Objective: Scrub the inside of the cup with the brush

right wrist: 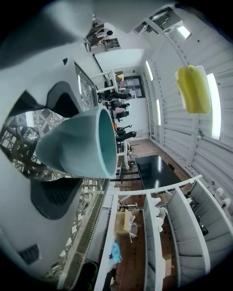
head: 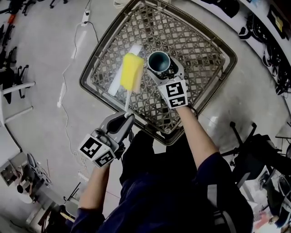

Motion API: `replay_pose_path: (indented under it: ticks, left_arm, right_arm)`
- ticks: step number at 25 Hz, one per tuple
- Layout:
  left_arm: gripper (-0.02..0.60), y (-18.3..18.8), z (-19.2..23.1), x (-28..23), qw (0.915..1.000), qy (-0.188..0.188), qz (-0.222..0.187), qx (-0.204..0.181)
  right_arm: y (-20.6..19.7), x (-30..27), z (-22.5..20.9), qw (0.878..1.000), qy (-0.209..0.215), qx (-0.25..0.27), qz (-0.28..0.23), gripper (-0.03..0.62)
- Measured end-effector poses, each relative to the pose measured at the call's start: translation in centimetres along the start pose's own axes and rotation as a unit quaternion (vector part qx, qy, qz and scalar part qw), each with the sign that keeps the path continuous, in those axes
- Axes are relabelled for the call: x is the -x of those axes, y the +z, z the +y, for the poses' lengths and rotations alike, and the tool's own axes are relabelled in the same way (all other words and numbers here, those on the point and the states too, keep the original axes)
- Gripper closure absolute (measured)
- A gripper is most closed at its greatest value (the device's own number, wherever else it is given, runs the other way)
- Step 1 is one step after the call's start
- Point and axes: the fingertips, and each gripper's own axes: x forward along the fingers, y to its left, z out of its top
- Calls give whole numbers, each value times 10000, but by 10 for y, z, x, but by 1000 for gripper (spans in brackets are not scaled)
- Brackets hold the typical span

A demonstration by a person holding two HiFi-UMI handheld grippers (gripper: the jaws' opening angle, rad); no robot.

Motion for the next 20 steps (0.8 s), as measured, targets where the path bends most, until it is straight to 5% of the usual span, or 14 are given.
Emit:
replay_pose_path:
  ticks: [11, 16, 20]
  left_arm:
    - [543, -3, 18, -4, 9994, -12, 326, -145]
    - [543, 7, 14, 0, 9968, -31, 651, -454]
    - [543, 31, 3, 9, 9902, 15, 890, -1075]
  right_arm:
    - [3, -9, -4, 9994, -51, 284, 200, 233]
    - [48, 28, -9, 9969, -185, 755, 125, 233]
    - [98, 67, -15, 9881, -423, 1468, 151, 233]
